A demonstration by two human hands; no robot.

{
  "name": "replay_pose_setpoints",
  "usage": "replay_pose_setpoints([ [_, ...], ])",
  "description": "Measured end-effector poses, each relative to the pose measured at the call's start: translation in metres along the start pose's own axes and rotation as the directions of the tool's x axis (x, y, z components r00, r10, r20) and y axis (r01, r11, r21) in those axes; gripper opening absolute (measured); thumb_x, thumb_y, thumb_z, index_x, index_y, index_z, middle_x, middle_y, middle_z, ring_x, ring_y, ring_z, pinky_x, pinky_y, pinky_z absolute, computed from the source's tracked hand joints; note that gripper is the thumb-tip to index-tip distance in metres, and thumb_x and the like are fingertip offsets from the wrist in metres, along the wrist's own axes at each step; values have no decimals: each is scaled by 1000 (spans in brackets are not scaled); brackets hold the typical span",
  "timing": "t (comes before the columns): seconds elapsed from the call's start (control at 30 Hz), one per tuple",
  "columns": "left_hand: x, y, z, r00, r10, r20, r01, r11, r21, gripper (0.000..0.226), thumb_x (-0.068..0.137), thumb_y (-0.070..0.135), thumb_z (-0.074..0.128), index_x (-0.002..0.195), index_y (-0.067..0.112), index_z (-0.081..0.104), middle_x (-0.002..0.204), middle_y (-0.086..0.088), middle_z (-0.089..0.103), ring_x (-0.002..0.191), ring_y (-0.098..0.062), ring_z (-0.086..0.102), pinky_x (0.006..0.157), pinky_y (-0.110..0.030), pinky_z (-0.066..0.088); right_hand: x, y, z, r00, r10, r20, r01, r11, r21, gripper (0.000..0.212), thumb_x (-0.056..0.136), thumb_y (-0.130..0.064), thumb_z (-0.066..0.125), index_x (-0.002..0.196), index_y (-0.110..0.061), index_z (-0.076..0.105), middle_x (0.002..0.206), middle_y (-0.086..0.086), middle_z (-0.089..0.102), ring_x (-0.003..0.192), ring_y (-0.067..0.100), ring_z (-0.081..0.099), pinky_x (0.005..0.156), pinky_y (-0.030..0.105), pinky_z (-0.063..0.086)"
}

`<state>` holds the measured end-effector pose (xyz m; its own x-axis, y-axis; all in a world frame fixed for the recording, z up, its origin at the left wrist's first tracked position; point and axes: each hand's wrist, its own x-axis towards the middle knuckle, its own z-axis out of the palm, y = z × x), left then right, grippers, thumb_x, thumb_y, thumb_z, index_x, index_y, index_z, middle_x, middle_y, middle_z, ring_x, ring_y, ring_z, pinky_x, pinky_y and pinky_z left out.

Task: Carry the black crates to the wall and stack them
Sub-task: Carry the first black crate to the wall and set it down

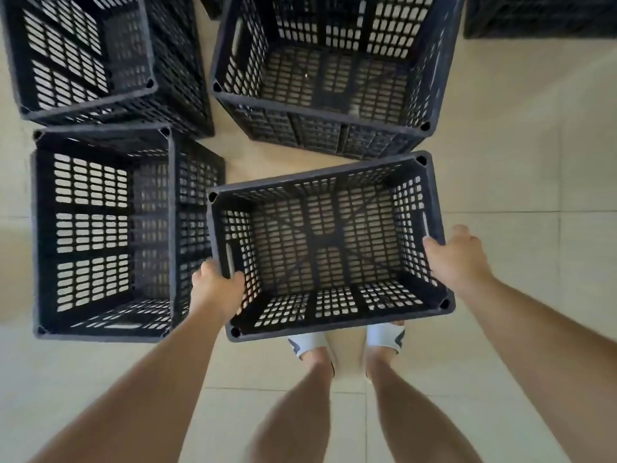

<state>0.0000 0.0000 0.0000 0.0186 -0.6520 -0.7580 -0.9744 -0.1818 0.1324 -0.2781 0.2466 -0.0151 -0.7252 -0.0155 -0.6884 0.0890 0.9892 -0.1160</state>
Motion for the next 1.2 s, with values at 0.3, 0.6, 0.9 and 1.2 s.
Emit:
replay_pose_setpoints([
  [0.3, 86, -13, 39, 979, -201, -44, 187, 959, -213, 47, 98, 37, 50, 140, 19, 43, 112, -7, 64, 92, -28, 66, 87, -47, 56, 80, 8, 54, 1000, 3, -7, -2, 996, 94, 33, 99, -32, 48, 127, -14, 42, 109, 11, 59, 93, 36, 60, 86, 46, 52],
  [0.6, 94, -29, 42, 967, -233, 106, 253, 796, -550, 35, 105, 20, 50, 138, 10, 53, 99, 0, 65, 103, -21, 66, 103, -47, 51, 90, 21, 53, 998, 9, -68, 7, 974, 225, 10, 96, -26, 43, 101, -20, 49, 103, 11, 68, 94, 40, 67, 89, 56, 56],
  [0.9, -7, -25, -28, 979, -190, 74, 201, 835, -513, 35, 104, 20, 50, 136, 7, 54, 98, -3, 67, 85, -12, 64, 79, -27, 51, -4, 31, -42, 995, 30, -95, -9, 977, 212, 16, 93, -27, 43, 104, -19, 52, 100, 11, 68, 91, 40, 68, 88, 56, 56],
  [1.2, -163, -3, -161, 984, -170, 50, 170, 832, -528, 23, 99, 19, 49, 110, 9, 66, 85, -2, 67, 75, -16, 60, 73, -32, 49, -168, -2, -193, 985, 81, -153, -48, 977, 209, 19, 94, -22, 44, 109, -17, 55, 101, 14, 69, 88, 39, 68, 83, 52, 58],
])
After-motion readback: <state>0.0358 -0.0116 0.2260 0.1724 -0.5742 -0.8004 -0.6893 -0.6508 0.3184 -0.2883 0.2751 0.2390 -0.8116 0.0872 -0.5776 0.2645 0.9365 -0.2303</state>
